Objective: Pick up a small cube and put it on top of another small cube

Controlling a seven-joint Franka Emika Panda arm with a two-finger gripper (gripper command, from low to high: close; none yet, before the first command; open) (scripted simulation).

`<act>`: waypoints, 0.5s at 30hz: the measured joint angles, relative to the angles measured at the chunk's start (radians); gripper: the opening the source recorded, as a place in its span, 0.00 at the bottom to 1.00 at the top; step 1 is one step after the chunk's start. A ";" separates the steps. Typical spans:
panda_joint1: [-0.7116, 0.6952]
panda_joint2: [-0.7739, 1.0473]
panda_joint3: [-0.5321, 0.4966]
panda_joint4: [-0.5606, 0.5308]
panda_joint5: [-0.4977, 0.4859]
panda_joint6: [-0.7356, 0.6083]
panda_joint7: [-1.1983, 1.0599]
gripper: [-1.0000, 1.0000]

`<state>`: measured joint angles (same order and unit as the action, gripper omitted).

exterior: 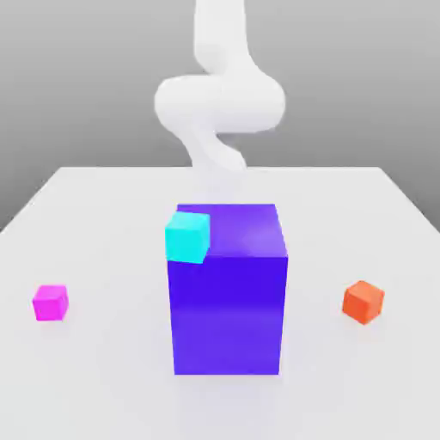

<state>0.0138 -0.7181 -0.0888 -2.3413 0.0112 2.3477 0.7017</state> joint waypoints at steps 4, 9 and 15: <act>0.019 0.133 -0.148 -0.068 0.024 0.079 -0.167 0.50; 0.032 0.294 -0.322 -0.151 0.068 0.175 -0.378 0.50; 0.036 0.491 -0.520 -0.249 0.139 0.288 -0.644 0.50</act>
<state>0.0503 -0.2266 -0.6090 -2.5906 0.1503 2.6362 0.0579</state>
